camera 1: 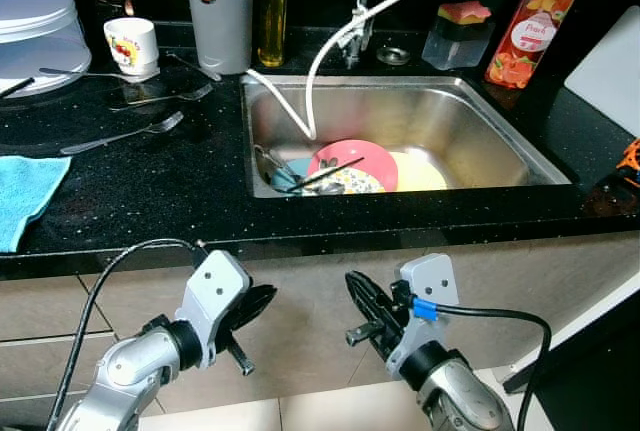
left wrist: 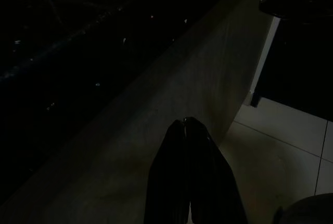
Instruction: Kitchen organization
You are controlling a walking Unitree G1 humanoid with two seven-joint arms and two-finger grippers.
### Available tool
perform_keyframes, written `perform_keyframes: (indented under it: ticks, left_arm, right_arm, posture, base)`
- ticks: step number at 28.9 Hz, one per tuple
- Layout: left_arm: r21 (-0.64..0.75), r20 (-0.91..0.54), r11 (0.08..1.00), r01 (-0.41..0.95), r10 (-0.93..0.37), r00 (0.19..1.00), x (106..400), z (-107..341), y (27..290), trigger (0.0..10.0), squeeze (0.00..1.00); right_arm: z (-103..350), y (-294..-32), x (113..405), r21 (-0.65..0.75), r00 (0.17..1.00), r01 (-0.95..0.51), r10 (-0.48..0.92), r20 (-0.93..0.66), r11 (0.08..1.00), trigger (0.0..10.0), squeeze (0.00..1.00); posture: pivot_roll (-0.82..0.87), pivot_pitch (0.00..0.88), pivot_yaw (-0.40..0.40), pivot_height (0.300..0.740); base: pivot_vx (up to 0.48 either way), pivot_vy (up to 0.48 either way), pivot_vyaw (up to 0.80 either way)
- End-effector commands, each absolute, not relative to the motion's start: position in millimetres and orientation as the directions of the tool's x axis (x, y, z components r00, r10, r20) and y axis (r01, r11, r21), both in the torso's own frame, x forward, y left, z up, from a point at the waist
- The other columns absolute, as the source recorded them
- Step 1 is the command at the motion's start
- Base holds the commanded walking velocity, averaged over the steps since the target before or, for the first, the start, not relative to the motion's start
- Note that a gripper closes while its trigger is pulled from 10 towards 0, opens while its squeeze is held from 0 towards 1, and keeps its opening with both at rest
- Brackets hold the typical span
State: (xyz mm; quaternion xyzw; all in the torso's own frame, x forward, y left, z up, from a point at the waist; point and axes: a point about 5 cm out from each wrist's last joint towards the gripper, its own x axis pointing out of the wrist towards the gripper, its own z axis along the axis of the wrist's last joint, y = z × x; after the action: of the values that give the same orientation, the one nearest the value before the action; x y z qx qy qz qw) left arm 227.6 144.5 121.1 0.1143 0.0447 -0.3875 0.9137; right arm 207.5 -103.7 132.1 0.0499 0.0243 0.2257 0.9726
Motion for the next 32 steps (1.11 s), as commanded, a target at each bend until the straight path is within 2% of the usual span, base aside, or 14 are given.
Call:
perform_keyframes:
  ticks: [1, 32]
  left_arm:
    - [0.163, -0.171, 0.666, 0.728, -0.707, 0.686, 225.2, 121.3, 141.7, 10.0, 0.00]
    - [0.161, -0.174, 0.664, 0.730, -0.709, 0.683, 226.0, 120.3, 142.8, 10.0, 0.00]
  right_arm:
    - [130.9, -103.7, 206.5, 0.110, 0.899, -0.432, 0.438, -0.031, 0.895, 10.0, 0.00]
    - [131.8, -104.2, 207.4, 0.114, 0.900, -0.429, 0.435, -0.027, 0.896, 10.0, 0.00]
  posture:
    - [0.16, 0.033, -0.055, 0.740]
    - [0.16, 0.039, -0.055, 0.740]
  base:
    - [0.000, 0.000, 0.00]
    - [0.000, 0.000, 0.00]
